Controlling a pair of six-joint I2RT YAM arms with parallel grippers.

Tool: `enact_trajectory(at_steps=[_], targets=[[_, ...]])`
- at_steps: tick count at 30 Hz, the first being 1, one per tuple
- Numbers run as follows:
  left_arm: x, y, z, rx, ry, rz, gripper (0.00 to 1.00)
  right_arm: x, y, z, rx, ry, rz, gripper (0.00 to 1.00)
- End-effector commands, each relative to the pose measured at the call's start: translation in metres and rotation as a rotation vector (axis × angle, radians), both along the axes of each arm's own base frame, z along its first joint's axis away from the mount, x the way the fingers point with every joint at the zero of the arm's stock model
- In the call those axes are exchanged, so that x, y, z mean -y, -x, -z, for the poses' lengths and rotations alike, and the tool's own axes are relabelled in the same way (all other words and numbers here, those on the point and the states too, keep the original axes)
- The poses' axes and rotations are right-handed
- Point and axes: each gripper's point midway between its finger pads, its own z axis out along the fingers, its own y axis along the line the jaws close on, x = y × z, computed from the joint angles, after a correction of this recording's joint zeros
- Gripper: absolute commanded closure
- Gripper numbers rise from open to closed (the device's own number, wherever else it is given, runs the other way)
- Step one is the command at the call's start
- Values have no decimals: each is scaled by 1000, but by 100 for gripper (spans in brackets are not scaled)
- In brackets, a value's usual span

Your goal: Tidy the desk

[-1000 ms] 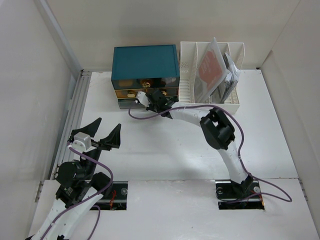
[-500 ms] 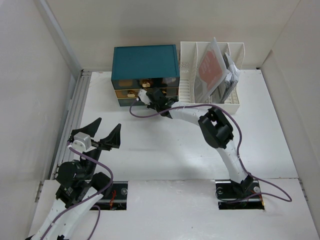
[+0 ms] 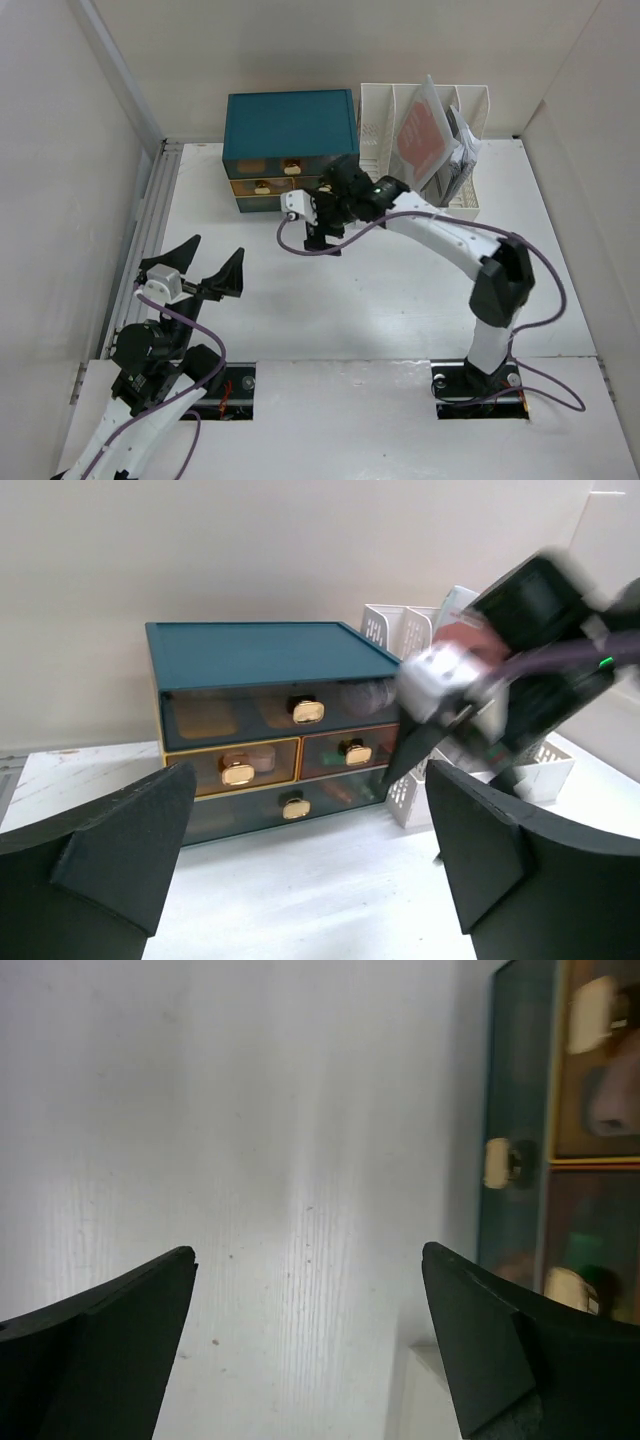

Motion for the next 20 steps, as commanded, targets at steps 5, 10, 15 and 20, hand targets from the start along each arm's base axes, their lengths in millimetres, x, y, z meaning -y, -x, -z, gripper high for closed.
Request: enact_trajectory(at_steps=[5, 10, 15, 20], targets=[[-14, -1, -16, 14, 120, -52, 0, 52, -34, -132, 240, -327, 493, 0], [-12, -6, -13, -9, 129, -59, 0, 152, -58, -204, 377, -618, 1050, 0], [-4, -14, -6, -41, 99, -52, 0, 248, -56, -222, 351, -831, 1277, 0], [6, -18, 0, -64, 68, -25, 0, 287, -29, -226, 427, -890, 1213, 0]])
